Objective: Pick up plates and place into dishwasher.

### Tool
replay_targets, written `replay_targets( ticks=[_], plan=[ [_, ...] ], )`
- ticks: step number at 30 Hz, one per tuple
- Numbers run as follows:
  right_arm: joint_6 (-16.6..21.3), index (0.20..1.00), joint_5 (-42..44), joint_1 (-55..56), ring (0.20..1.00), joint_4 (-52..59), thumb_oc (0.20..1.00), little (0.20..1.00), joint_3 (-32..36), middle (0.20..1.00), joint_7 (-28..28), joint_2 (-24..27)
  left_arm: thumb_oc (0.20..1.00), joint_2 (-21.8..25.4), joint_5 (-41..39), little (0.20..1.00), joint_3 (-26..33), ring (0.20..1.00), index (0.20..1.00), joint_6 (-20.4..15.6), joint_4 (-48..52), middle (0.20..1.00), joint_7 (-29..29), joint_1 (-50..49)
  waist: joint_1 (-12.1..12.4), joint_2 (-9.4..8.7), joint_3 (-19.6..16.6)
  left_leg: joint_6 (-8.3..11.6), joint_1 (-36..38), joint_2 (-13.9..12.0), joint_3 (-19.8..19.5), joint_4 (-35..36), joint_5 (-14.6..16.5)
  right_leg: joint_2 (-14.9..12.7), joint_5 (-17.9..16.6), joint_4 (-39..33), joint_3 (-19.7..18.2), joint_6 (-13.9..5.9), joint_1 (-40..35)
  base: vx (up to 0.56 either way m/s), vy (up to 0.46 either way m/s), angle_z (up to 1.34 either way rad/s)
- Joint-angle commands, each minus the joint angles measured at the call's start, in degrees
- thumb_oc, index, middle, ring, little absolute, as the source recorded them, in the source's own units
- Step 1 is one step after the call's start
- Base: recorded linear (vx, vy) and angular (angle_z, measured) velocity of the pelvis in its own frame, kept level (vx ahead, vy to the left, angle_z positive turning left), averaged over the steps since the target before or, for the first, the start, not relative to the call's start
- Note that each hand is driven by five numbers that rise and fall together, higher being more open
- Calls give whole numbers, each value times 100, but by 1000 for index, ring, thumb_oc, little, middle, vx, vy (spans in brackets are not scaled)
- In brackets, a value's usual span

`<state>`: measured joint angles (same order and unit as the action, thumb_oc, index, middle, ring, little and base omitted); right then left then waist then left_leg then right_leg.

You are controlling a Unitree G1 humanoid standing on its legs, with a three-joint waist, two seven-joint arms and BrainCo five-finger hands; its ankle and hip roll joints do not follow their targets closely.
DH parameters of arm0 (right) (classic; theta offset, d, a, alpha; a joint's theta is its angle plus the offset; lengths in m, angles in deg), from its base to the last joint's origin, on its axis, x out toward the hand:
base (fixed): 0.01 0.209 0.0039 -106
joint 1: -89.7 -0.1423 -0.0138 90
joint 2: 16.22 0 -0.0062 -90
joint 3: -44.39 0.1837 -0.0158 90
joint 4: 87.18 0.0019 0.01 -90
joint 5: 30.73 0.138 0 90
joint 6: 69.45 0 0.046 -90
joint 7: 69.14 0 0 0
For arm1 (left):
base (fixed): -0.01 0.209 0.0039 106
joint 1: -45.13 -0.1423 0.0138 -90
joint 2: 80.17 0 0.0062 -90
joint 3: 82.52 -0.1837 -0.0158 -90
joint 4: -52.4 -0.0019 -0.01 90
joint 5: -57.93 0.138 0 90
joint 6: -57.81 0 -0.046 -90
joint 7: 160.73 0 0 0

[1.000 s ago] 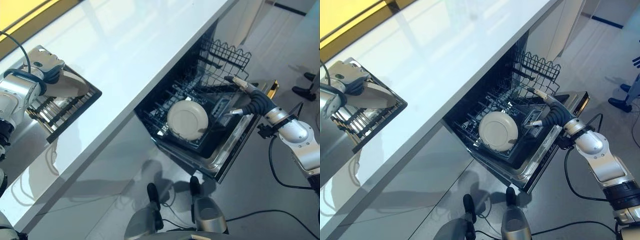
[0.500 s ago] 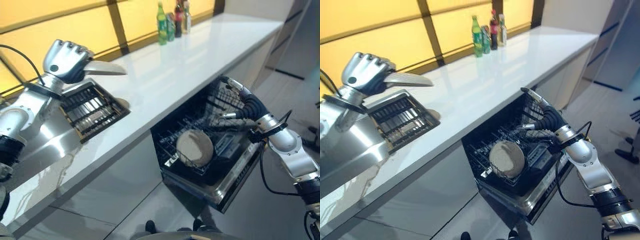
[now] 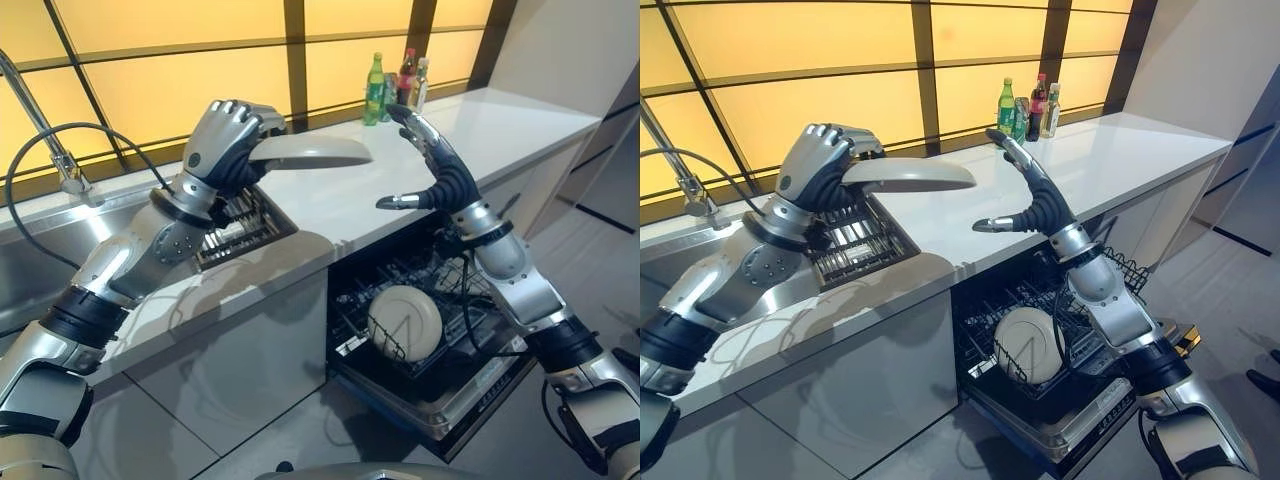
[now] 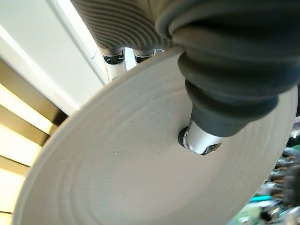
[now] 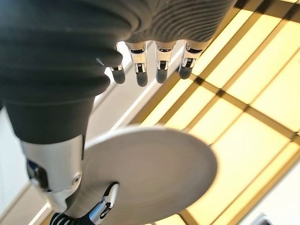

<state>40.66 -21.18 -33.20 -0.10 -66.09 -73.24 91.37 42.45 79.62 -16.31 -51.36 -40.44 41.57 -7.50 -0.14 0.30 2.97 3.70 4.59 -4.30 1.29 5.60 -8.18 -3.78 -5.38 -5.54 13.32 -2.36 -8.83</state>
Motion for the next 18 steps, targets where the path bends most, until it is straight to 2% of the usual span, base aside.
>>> replay_targets(
  ticks=[1,9,10,11,12,18],
  plan=[
    [160,1000,-95,-881,1000,-166,1000,1000,-124,1000,-231,41,200,-260,-675,200,88,200,200,-202,268,200,-217,621,313,26,190,-27,319,196,0,-198,1231,-310,771,165,18,-427,-49,16,-39,0],
    [71,1000,98,-1273,1000,-617,1000,1000,-433,1000,-45,-166,200,-684,-1190,200,-163,200,200,-322,409,200,-689,725,388,-32,172,-72,374,217,-62,-171,1232,-300,785,150,20,-387,-121,25,-13,1],
    [74,689,99,-1287,689,-642,689,689,-453,689,-19,-204,200,-714,-1197,200,-178,200,200,-337,418,200,-712,737,394,-34,168,-75,379,216,-63,-168,1229,-301,784,148,25,-383,-127,34,-6,5],
    [69,511,150,-1303,511,-646,511,511,-472,511,-1,-236,200,-743,-1205,200,-196,200,200,-353,439,200,-758,747,400,-35,165,-74,382,213,-65,-166,1224,-301,782,148,25,-381,-132,27,-5,5],
    [77,200,187,-1306,200,-643,200,200,-481,200,22,-253,200,-751,-1204,200,-210,200,200,-352,461,200,-774,754,403,-35,165,-73,384,212,-71,-165,1222,-301,782,149,27,-377,-135,24,-5,5],
    [23,200,413,-1358,200,-705,200,200,-525,200,137,-359,200,-803,-1172,200,-310,200,200,-369,439,200,-770,887,417,-50,155,-79,392,210,-87,-162,1231,-308,791,135,40,-367,-153,12,-2,3]
  ],
)
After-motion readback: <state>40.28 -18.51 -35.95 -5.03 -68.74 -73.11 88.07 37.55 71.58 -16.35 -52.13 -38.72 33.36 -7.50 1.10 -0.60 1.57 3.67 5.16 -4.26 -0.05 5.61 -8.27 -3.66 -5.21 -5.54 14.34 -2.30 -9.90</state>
